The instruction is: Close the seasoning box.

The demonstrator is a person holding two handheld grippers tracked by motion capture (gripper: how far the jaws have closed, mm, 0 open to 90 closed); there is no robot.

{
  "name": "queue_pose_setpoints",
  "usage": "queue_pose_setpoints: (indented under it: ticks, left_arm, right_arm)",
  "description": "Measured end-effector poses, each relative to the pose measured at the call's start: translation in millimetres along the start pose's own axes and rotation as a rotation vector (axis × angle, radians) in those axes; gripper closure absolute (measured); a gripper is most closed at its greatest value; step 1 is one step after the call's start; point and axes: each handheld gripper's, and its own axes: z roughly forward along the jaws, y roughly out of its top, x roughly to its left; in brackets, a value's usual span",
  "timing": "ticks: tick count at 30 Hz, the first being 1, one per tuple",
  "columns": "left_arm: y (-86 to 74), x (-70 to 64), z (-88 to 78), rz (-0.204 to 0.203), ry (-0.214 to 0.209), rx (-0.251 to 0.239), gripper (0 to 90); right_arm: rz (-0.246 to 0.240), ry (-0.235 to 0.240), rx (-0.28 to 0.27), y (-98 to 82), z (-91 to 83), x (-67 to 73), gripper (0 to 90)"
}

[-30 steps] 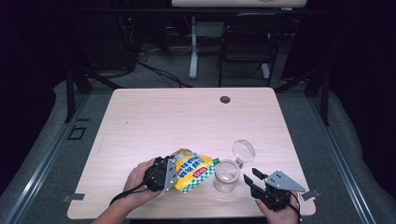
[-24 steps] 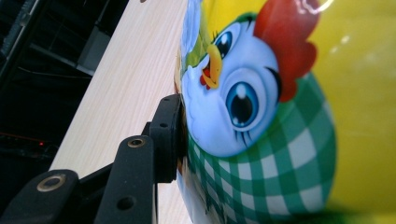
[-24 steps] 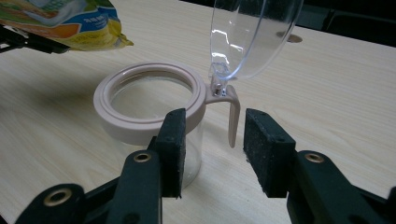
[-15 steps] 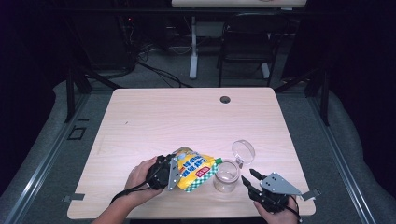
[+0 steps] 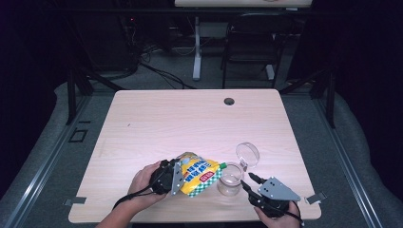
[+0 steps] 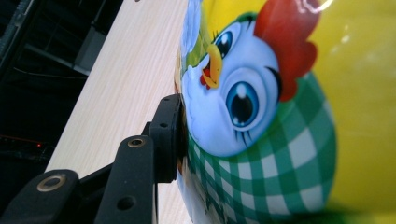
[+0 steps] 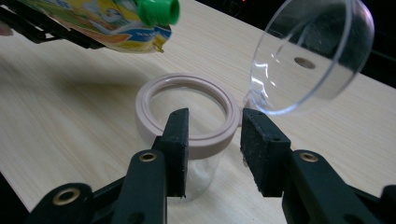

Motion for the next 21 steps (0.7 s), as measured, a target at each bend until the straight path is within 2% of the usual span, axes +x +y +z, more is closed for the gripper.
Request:
queue_pose_setpoints:
  ticks: [2,8,12,16,21]
  left_arm:
    - [-0.2,-0.7,0.9,0.003,0.000,0.003,59.5]
    - [-0.1,-1.2,2.3,0.007,0.002,0.006,59.5]
    - [0.1,0.1,2.0,0.013,0.010,0.007,59.5]
    - [0.1,1.7,1.1,0.010,0.017,0.004,59.5]
    - [-0.1,2.7,1.0,0.009,0.018,0.011,59.5]
  right_arm:
    - [-0.032,-0.001,0.006,4.3,0.1,1.7,62.5]
    - [-0.088,0.009,0.040,15.7,5.2,2.4,62.5]
    - [-0.112,0.041,0.061,25.5,10.9,0.9,62.5]
    - [-0.160,0.022,0.069,27.4,18.0,4.6,63.5]
    - [-0.130,0.007,0.063,21.5,25.5,8.5,62.9]
